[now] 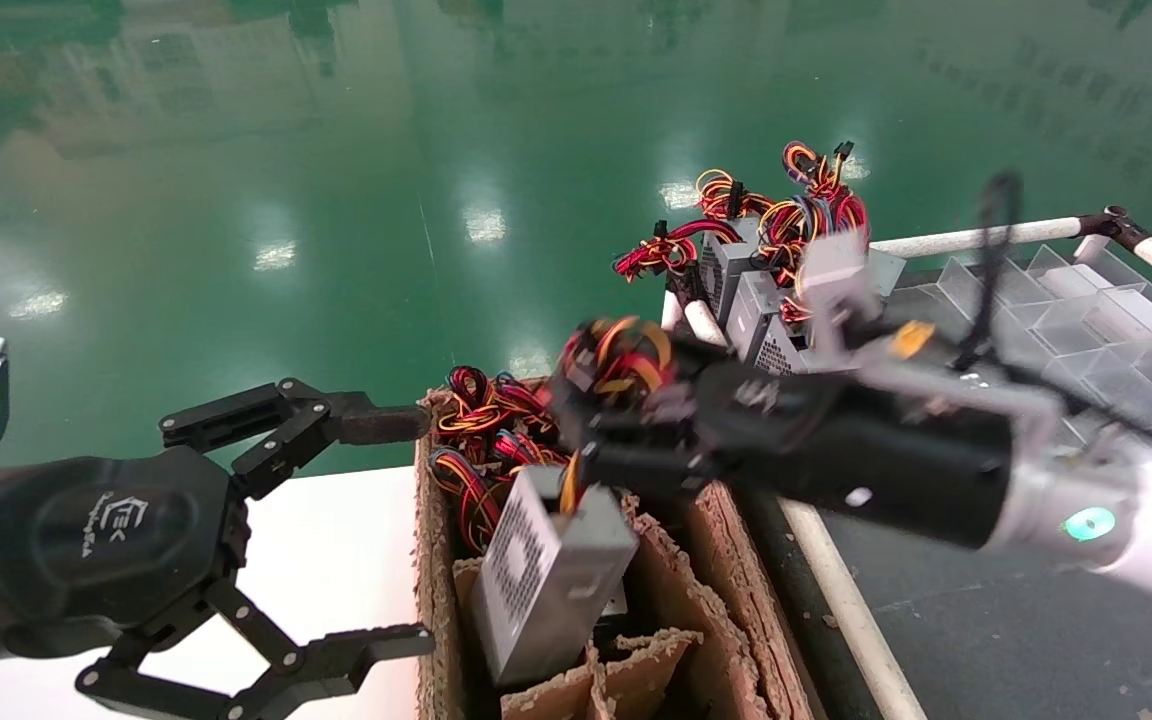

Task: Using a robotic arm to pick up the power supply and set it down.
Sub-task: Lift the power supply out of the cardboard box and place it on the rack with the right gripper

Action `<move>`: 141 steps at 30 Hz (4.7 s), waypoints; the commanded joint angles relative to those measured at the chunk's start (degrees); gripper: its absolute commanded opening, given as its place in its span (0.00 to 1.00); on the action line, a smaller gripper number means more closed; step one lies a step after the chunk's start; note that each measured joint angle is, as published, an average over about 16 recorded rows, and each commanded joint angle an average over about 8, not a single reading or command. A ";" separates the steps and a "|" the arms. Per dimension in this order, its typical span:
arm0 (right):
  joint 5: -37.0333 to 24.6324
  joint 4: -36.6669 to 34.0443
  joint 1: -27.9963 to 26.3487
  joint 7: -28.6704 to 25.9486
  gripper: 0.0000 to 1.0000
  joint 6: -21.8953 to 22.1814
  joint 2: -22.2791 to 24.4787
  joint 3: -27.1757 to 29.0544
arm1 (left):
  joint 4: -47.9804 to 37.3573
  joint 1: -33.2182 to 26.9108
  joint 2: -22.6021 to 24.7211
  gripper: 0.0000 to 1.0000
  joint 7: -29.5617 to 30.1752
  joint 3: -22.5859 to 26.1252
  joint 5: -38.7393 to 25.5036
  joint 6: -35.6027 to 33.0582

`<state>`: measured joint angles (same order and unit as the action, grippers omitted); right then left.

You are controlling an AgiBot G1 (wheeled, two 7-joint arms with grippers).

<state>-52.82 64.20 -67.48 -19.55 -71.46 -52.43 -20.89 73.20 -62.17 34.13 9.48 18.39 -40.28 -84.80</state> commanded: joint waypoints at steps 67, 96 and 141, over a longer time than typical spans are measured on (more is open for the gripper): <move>-15.68 -50.78 -29.07 25.01 0.00 -3.80 4.74 -1.03 | 0.00 -0.03 -0.05 1.00 -0.06 0.12 0.08 0.05; -19.62 -62.14 -35.33 28.42 1.00 -1.30 -1.22 -3.61 | 0.00 -0.04 -0.07 1.00 -0.09 0.17 0.12 0.07; -8.46 -60.38 -30.28 33.57 1.00 -14.18 2.72 3.56 | -0.03 -0.06 -0.10 1.00 -0.13 0.24 0.17 0.11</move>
<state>-61.11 4.77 -97.36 13.72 -85.27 -49.56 -17.38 73.17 -62.23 34.03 9.34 18.63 -40.11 -84.70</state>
